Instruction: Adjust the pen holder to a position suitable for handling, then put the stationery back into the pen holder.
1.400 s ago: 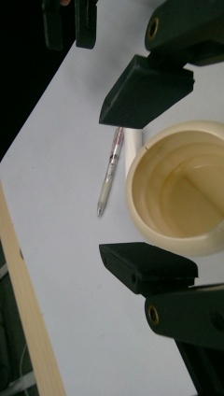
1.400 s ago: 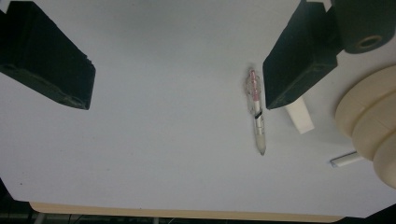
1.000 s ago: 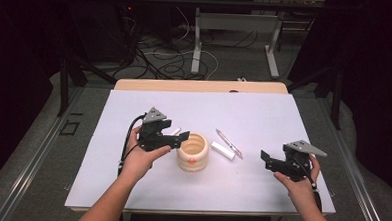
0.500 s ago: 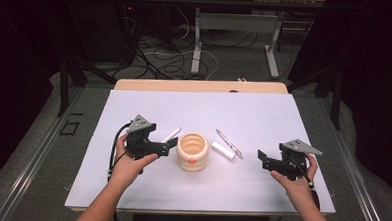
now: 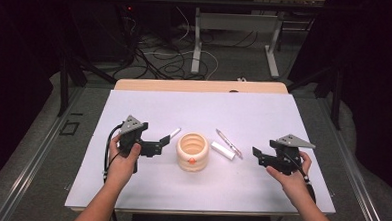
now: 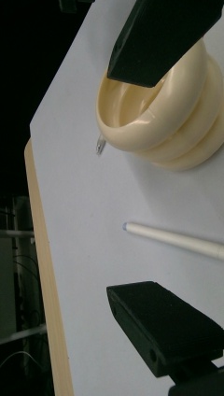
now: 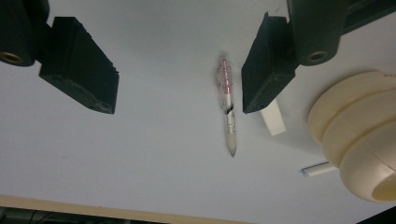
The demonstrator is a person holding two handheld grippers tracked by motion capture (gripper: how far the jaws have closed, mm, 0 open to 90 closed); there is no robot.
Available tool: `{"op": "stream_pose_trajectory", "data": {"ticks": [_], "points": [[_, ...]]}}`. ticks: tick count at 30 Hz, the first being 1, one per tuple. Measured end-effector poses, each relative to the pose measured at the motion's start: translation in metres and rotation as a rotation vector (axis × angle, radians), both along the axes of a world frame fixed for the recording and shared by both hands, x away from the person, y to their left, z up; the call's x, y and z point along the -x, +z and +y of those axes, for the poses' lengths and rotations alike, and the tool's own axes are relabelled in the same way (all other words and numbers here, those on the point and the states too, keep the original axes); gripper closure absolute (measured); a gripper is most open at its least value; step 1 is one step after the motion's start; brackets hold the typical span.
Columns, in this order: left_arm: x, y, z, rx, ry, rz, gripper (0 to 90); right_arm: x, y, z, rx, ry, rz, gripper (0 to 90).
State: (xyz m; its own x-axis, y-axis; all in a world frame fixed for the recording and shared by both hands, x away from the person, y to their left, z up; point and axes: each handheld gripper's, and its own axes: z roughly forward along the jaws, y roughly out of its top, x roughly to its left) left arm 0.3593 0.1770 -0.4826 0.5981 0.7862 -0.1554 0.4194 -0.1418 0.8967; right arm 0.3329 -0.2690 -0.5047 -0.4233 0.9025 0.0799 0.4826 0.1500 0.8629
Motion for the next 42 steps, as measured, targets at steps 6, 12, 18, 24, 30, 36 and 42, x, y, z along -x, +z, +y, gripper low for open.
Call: {"op": "stream_pose_trajectory", "data": {"ticks": [6, 12, 18, 24, 30, 36, 42], "points": [[-0.003, -0.002, 0.004, -0.002, 0.017, 0.008, 0.5, -0.020, 0.011, 0.013, 0.034, 0.062, 0.064, 35.3], [-0.005, -0.005, 0.007, 0.002, 0.030, 0.024, 0.5, -0.044, 0.021, 0.024, 0.070, 0.122, 0.120, 35.9], [-0.004, -0.006, 0.007, 0.002, 0.031, 0.025, 0.5, -0.061, 0.027, 0.035, 0.094, 0.164, 0.128, 35.8], [-0.005, -0.006, 0.007, -0.005, 0.031, 0.014, 0.5, -0.076, 0.033, 0.046, 0.152, 0.195, 0.154, 37.9], [-0.005, -0.006, 0.007, -0.006, 0.037, 0.018, 0.5, -0.091, 0.038, 0.056, 0.185, 0.218, 0.232, 41.9], [-0.005, -0.006, 0.007, -0.003, 0.035, 0.023, 0.5, -0.102, 0.036, 0.069, 0.212, 0.244, 0.313, 46.4], [-0.006, -0.007, 0.009, 0.001, 0.040, 0.027, 0.5, -0.110, 0.031, 0.082, 0.248, 0.257, 0.361, 50.1]]}}
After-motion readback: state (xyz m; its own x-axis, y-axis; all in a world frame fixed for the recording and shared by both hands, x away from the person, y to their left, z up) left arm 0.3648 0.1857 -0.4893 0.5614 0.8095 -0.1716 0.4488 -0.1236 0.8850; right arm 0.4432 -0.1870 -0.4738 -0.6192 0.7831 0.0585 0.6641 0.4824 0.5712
